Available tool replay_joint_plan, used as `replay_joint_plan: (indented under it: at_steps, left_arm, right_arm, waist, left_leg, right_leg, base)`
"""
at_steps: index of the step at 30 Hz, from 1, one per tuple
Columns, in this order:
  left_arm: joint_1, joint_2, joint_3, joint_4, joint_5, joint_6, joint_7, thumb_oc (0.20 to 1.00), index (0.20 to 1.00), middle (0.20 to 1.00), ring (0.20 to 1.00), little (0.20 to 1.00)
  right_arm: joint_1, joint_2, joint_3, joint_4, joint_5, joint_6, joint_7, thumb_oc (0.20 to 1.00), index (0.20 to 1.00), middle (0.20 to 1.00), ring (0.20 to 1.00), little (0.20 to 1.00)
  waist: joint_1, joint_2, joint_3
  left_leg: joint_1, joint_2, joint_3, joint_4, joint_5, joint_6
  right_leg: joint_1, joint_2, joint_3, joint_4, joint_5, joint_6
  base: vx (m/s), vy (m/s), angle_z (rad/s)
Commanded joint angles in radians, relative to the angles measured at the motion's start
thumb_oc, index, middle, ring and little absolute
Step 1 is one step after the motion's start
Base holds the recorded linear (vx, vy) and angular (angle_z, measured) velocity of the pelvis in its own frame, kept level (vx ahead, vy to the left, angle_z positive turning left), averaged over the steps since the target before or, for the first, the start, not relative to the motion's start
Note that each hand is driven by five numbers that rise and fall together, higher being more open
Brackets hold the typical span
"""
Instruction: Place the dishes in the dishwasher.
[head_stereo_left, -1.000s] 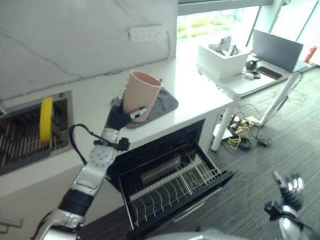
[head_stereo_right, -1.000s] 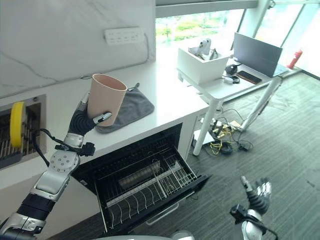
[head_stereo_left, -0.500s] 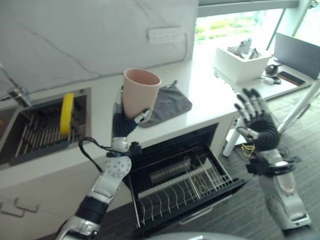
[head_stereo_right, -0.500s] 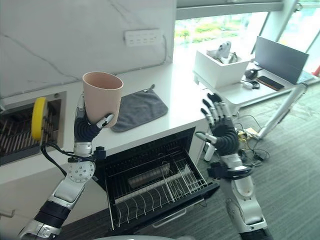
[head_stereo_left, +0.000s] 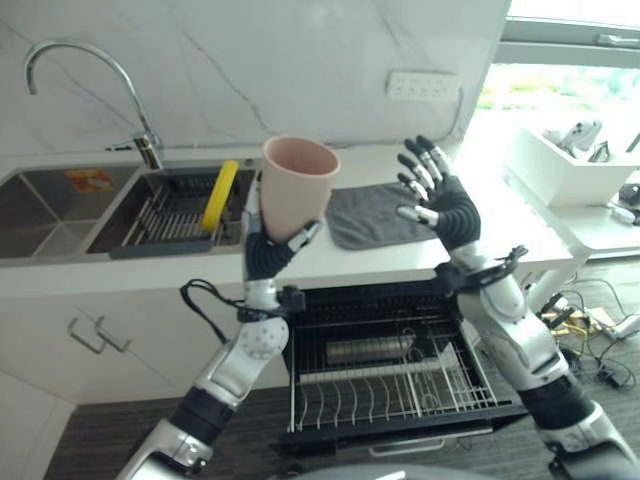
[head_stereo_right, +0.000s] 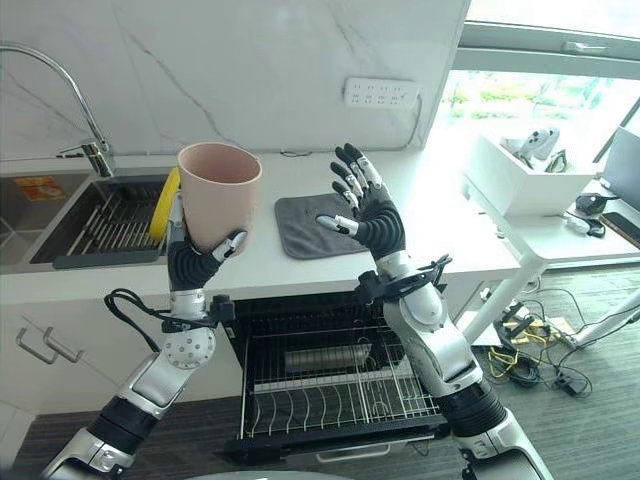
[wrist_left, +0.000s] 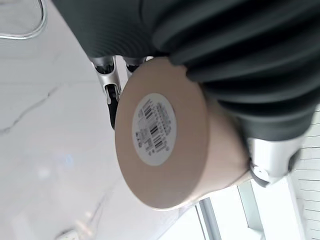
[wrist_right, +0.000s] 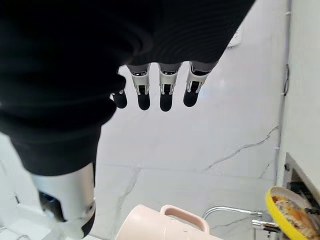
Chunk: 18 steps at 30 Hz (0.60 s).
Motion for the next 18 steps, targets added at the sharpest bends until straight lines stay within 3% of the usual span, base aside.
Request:
replay_joint_plan:
  at_steps: [1,8,18]
  left_arm:
    - [-0.146,-0.011,0.000,0.076,0.057,-0.021,0.021,0.200,0.200,0.200,0.200,0.200]
    - [-0.168,-0.016,-0.019,0.091,0.085,-0.005,0.039,0.200,0.200,0.200,0.200,0.200]
    - [-0.187,-0.008,-0.028,0.082,0.151,0.006,0.115,0.200,0.200,0.200,0.200,0.200]
  right_arm:
    - [-0.055,0.012,-0.015,-0.039,-0.057,0.000,-0.027,1.000,1.000,1.000,1.000,1.000]
    - [-0.105,0.031,0.012,-0.020,-0.086,0.037,-0.065,1.000,1.000,1.000,1.000,1.000]
    - [-0.133,0.052,0.054,-0.015,-0.042,0.096,-0.039,1.000,1.000,1.000,1.000,1.000]
  waist:
    - [0.023,0.008,0.001]
    - [0.032,0.010,0.001]
    - [0.038,0.011,0.002]
  left_leg:
    - [0.099,-0.010,-0.064,0.002,-0.160,-0.014]
    - [0.100,-0.010,-0.070,0.002,-0.161,-0.015]
    - [0.106,-0.012,-0.074,0.002,-0.163,-0.016]
  right_leg:
    - [-0.050,0.025,0.009,0.013,0.009,-0.008]
    - [-0.044,0.023,0.008,0.012,0.008,-0.009]
    - [-0.036,0.023,0.008,0.011,0.005,-0.011]
  base:
    - [0.01,0.002,0.12]
    - [0.00,0.001,0.02]
    - [0.00,0.000,0.00]
